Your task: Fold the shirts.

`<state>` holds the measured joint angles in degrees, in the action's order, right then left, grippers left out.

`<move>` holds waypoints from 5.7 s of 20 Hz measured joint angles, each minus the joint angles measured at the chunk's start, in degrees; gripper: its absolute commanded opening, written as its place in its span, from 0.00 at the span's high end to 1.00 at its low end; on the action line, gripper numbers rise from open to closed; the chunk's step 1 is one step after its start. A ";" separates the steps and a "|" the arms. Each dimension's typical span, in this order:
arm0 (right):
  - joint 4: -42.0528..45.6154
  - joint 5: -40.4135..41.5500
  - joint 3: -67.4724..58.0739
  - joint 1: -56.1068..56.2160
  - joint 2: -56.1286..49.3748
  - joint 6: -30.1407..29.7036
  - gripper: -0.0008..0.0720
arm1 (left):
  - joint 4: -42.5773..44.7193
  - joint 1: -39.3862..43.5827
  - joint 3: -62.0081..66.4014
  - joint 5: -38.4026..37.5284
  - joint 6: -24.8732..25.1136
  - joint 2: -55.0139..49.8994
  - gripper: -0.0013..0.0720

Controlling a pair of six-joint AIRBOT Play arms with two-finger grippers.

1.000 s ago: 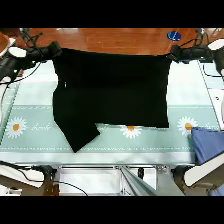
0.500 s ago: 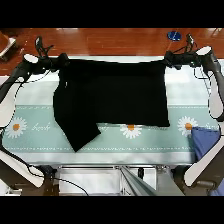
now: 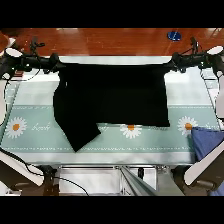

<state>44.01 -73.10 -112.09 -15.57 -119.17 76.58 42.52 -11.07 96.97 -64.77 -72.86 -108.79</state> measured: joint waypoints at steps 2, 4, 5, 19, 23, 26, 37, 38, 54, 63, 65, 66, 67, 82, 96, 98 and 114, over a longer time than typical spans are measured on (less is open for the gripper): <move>2.82 -4.37 0.39 0.20 -0.02 -0.33 0.96 | 3.15 -0.07 0.33 -5.57 0.07 -0.72 0.96; 4.96 -6.71 1.11 0.61 -0.04 -0.52 0.96 | 6.32 0.17 0.17 -9.27 0.13 -1.49 0.96; 5.66 -7.23 1.51 0.85 -0.04 -0.57 0.96 | 7.30 0.31 0.04 -10.32 0.17 -1.81 0.96; 19.26 -10.19 11.02 -3.02 11.06 4.31 0.43 | 21.05 -5.07 -9.22 -21.94 -4.72 7.98 0.29; 19.26 -1.73 31.82 -5.03 26.21 2.60 0.43 | 21.73 -11.67 -29.33 -17.33 -3.34 22.80 0.29; 14.67 6.47 49.62 -5.49 38.23 -0.31 0.44 | 16.46 -16.90 -45.81 -11.30 -1.27 33.46 0.29; 1.99 14.78 70.79 -5.64 53.64 -5.88 0.44 | 4.28 -12.13 -68.98 1.81 3.87 41.88 0.29; 1.60 14.86 70.99 -5.70 53.77 -5.88 0.43 | 3.61 -10.27 -69.35 2.86 3.93 41.72 0.29; 14.45 5.92 78.36 -10.97 51.74 0.90 0.43 | 1.97 -1.18 -70.05 8.68 4.48 40.19 0.96; 5.49 15.02 79.01 -6.05 47.17 -0.55 0.91 | 1.95 -1.14 -70.05 8.66 4.55 40.19 0.96; 4.09 15.69 79.12 -5.88 46.93 -2.86 0.96 | 1.95 -1.14 -70.05 8.68 4.59 40.19 0.95; 3.37 15.54 79.01 -5.81 46.90 -4.22 0.96 | 1.95 -1.14 -70.05 8.66 4.61 40.24 0.95; 2.86 15.08 78.79 -5.81 46.88 -5.40 0.96 | 2.03 -1.20 -69.92 8.39 4.68 40.35 0.96; 3.61 9.14 74.99 -10.49 55.45 -10.16 0.96 | 0.35 -13.79 -66.18 -6.03 8.00 51.91 0.96; -0.11 12.11 37.86 -2.62 23.89 -7.41 0.96 | -1.79 -0.42 -20.46 8.44 -2.08 13.49 0.96; -0.35 12.04 33.09 -2.03 19.80 -6.45 0.95 | -1.79 0.00 -15.91 8.44 -3.26 9.11 0.89; 5.77 4.57 25.22 -9.79 14.14 -1.25 0.43 | 14.14 -9.40 -22.34 -1.18 -7.06 20.33 0.29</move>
<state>49.78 -68.53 -86.87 -25.36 -105.03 75.33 56.66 -20.47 74.63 -65.95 -79.92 -88.47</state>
